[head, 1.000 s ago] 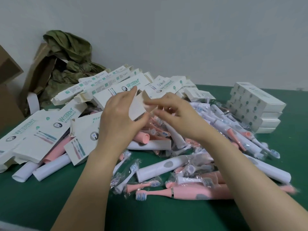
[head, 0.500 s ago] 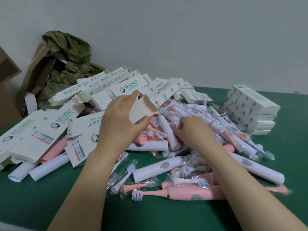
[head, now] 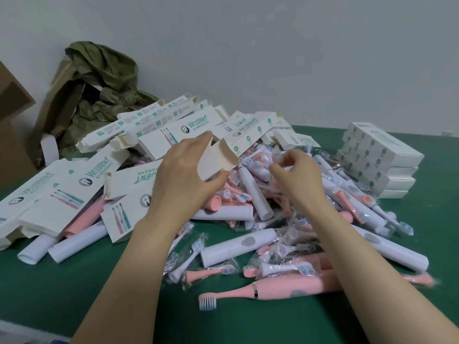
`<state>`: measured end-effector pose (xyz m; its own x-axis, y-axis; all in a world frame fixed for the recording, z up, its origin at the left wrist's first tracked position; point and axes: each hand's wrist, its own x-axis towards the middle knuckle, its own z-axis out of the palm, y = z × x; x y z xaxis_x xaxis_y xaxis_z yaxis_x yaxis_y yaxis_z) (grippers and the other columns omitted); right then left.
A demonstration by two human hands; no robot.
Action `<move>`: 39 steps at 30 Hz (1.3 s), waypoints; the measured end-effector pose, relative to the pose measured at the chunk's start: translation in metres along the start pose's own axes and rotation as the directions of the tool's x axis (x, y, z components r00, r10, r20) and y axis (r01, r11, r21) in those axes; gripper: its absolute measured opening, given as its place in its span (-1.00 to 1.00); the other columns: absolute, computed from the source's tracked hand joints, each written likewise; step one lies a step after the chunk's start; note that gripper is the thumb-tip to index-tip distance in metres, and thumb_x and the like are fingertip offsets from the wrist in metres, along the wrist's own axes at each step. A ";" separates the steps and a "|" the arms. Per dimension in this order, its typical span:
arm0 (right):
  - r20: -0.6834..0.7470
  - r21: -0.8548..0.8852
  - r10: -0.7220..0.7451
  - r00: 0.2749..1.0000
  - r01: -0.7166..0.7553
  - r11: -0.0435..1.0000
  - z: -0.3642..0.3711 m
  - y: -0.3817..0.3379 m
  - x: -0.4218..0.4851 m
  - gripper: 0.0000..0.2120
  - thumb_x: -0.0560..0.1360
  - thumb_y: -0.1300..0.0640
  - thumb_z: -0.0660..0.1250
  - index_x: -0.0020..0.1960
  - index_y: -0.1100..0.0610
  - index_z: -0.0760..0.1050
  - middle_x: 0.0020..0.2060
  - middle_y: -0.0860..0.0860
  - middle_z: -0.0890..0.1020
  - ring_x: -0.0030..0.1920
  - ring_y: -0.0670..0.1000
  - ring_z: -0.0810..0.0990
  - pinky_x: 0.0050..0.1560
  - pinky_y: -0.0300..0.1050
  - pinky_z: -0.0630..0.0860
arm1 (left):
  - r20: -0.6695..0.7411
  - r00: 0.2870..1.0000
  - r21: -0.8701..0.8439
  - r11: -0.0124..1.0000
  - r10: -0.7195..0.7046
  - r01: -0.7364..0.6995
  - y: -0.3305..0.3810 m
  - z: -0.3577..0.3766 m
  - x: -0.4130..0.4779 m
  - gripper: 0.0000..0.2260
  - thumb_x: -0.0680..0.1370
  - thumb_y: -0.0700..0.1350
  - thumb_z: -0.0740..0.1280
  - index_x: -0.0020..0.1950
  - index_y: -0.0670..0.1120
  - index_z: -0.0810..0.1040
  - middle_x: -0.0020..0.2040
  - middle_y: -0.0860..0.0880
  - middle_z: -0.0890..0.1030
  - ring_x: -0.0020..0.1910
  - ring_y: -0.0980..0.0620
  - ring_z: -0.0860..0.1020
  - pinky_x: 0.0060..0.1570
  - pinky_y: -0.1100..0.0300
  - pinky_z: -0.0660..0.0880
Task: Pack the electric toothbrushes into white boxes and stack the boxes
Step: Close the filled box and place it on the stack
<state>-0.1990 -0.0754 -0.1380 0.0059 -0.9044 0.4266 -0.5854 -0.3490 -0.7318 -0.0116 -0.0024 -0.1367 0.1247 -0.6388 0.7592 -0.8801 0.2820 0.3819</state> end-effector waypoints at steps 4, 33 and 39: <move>-0.118 0.233 -0.011 0.993 0.038 0.972 -0.005 -0.011 -0.002 -0.86 0.54 0.08 0.27 -0.18 0.08 0.42 -0.33 -0.15 0.49 -0.36 -0.21 0.41 -0.34 -0.39 0.31 | 0.020 1.000 0.000 1.000 0.002 -0.002 0.000 0.001 0.000 -0.41 0.38 -0.10 0.52 0.38 -0.14 0.46 0.21 -0.11 0.55 0.18 -0.09 0.48 0.15 0.19 0.30; 0.055 0.768 -0.010 0.998 -0.036 0.640 0.008 -0.063 -0.022 -0.85 0.47 0.33 0.37 -0.07 0.13 0.45 -0.36 0.12 0.64 -0.35 0.05 0.63 -0.23 -0.04 0.58 | -0.042 0.997 -0.097 0.993 0.058 -0.062 0.014 -0.006 -0.001 -0.44 0.34 -0.06 0.45 0.33 -0.12 0.50 0.15 -0.08 0.58 0.14 -0.02 0.51 0.17 0.27 0.34; 0.073 0.492 -0.259 0.963 0.191 0.850 0.017 -0.067 -0.027 -0.86 0.44 0.25 0.42 -0.09 0.04 0.56 -0.18 -0.11 0.59 -0.19 -0.12 0.55 -0.08 -0.09 0.56 | -0.050 0.996 -0.105 0.991 0.073 -0.078 0.013 -0.004 -0.002 -0.43 0.32 -0.11 0.43 0.33 -0.12 0.50 0.15 -0.08 0.58 0.13 -0.05 0.53 0.16 0.14 0.43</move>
<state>-0.1463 -0.0320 -0.1090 0.2169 -0.7986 0.5614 -0.0977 -0.5900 -0.8015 -0.0215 0.0059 -0.1309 0.0826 -0.5803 0.8102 -0.8341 0.4047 0.3748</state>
